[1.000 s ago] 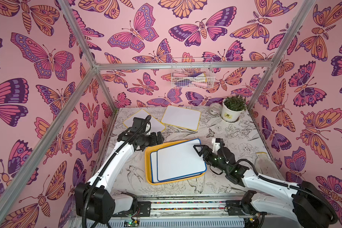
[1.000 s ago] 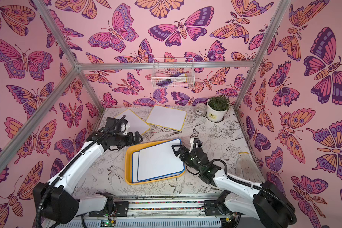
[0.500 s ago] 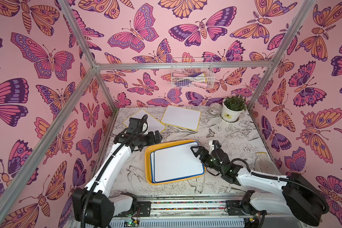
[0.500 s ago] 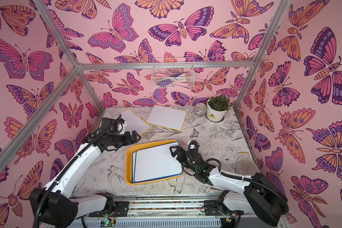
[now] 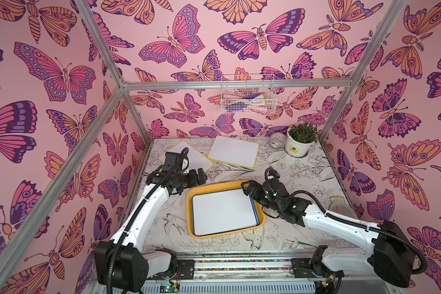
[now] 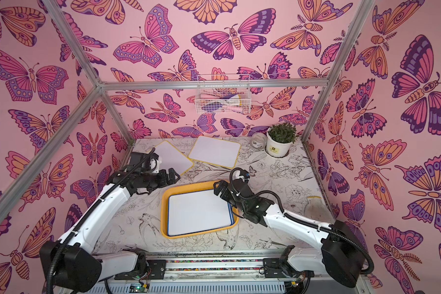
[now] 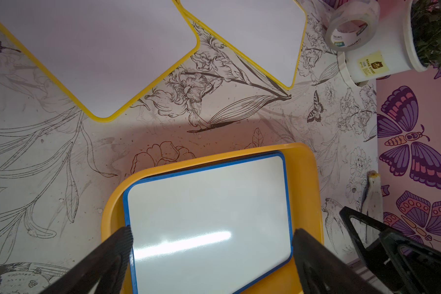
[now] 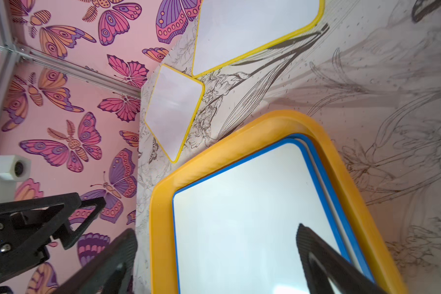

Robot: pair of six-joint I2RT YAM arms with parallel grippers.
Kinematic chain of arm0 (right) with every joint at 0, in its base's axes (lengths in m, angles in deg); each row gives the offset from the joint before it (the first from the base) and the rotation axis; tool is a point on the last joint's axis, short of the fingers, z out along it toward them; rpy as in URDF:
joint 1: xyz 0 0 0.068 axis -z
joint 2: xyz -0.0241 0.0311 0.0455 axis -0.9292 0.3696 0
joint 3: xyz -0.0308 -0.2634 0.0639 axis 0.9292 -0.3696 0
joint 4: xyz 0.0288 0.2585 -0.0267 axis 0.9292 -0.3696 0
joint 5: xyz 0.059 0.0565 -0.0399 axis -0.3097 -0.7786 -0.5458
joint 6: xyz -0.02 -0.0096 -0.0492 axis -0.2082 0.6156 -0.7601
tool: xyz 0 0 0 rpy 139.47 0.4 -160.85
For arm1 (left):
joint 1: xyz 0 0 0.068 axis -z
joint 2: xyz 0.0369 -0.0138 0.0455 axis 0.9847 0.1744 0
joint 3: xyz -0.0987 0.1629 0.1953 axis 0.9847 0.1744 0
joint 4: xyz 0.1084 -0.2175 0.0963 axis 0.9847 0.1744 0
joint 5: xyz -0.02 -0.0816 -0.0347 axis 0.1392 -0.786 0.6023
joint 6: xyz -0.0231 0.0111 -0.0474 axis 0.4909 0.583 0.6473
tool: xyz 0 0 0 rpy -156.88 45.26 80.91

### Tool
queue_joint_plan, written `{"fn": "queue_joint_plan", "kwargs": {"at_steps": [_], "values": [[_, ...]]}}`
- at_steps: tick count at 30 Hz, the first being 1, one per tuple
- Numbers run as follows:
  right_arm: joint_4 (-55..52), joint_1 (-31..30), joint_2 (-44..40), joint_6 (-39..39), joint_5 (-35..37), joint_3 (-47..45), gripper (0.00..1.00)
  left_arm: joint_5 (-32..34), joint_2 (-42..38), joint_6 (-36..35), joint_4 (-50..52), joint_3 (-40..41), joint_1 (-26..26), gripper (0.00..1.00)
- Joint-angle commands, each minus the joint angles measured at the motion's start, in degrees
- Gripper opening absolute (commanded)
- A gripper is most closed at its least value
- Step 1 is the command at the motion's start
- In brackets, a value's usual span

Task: Put the whiteboard into the storage box
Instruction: Place the whiteboard in the storage box.

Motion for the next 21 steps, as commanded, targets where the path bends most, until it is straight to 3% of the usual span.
{"fn": "queue_joint_plan", "kwargs": {"at_steps": [1, 12, 16, 21], "values": [[-10.3, -0.6, 1.1, -4.5, 3.7, 0.7, 0.99, 2.0, 1.8, 0.2, 1.4, 0.9, -0.5, 1.00], [-22.9, -0.4, -3.9, -18.3, 17.9, 3.0, 0.99, 9.5, 5.9, 3.7, 4.5, 2.8, -0.3, 1.00], [-21.8, 2.6, -6.2, -20.2, 15.5, 1.4, 0.99, 9.5, 6.5, 6.0, 4.5, 6.4, -0.2, 0.98], [-18.3, 9.8, -8.8, -21.2, 7.1, -1.2, 0.99, 10.8, 6.9, 8.0, 4.2, 10.2, 1.7, 0.98]]}}
